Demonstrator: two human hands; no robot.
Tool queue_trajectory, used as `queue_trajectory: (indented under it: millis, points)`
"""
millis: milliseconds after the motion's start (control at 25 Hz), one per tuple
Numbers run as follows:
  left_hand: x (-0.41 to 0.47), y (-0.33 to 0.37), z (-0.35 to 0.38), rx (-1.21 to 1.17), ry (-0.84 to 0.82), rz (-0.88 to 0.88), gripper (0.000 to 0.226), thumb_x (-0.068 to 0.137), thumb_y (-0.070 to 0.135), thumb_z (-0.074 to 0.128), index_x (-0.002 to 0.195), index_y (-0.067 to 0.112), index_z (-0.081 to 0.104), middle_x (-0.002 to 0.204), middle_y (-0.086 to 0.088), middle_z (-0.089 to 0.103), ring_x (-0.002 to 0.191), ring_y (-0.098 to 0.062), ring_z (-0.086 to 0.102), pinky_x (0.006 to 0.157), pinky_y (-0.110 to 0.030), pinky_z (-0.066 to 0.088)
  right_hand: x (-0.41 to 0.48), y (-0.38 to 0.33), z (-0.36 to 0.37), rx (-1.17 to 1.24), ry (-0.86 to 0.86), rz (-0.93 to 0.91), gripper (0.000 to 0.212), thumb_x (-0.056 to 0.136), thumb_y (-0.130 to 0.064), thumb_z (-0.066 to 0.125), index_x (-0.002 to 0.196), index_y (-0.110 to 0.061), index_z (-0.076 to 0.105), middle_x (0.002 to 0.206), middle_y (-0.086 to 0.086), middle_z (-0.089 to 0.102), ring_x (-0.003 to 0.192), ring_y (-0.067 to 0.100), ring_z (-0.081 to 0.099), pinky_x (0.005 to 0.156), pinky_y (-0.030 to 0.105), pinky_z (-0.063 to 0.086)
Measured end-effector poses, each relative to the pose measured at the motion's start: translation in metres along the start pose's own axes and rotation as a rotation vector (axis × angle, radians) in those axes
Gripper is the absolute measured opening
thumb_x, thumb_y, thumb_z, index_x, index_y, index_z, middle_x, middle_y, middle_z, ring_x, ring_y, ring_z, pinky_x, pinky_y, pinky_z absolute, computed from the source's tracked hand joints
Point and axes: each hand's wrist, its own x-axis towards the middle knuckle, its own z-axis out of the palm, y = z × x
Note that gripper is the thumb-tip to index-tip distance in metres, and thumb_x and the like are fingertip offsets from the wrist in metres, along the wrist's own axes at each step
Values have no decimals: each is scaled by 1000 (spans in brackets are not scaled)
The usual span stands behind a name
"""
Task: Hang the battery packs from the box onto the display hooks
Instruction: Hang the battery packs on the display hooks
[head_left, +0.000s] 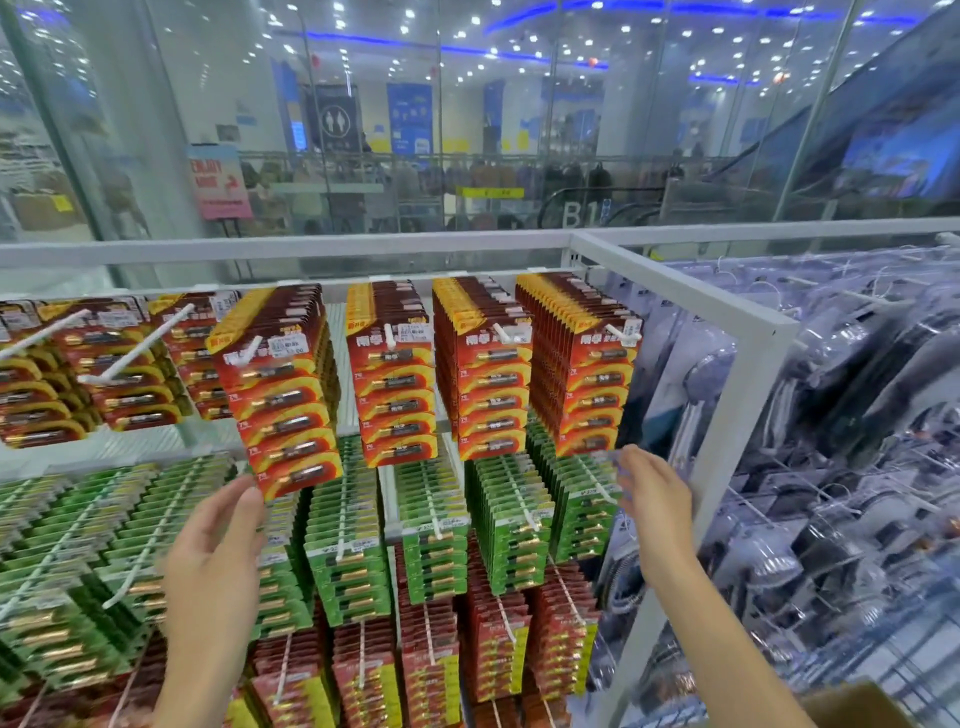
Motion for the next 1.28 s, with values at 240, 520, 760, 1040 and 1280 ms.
queue_trajectory:
  millis: [240, 520, 760, 1040, 1280]
  points:
    - [-91, -68, 42, 46, -295, -284, 20, 103, 33, 60, 114, 24, 73, 114, 1, 77, 112, -23, 70, 103, -45, 51, -91, 65, -54, -70, -101, 121, 23, 104, -39, 57, 104, -25, 75, 97, 2, 73, 95, 11, 68, 88, 33, 50]
    - [-229, -152, 145, 199, -779, -503, 25, 95, 39, 60, 109, 25, 75, 107, 8, 79, 104, -10, 72, 94, -33, 52, -145, 168, -204, -162, 207, 465, 29, 101, -44, 59, 108, -21, 75, 105, -5, 76, 104, 17, 70, 101, 46, 52]
    - [-341, -224, 239, 427, -1073, -613, 15, 104, 30, 60, 106, 28, 74, 101, 7, 80, 97, -8, 74, 94, -35, 56, -152, 210, -306, -135, 302, 690, 48, 87, -68, 63, 86, -20, 65, 84, -4, 62, 81, 16, 59, 80, 37, 44]
    - [-444, -326, 385, 729, -1245, -677, 20, 103, 23, 59, 114, 15, 73, 112, -4, 74, 104, -21, 70, 100, -43, 56, -137, 239, -381, -80, 399, 850, 12, 99, -40, 64, 106, -32, 70, 109, -8, 70, 106, 10, 64, 100, 36, 51]
    - [-498, -394, 451, 975, -1144, -597, 19, 102, 12, 55, 112, 4, 69, 116, -10, 67, 115, -33, 60, 102, -36, 43, -129, 244, -415, 14, 455, 898, 10, 98, -31, 68, 103, -25, 74, 102, -6, 74, 101, 8, 67, 84, 22, 51]
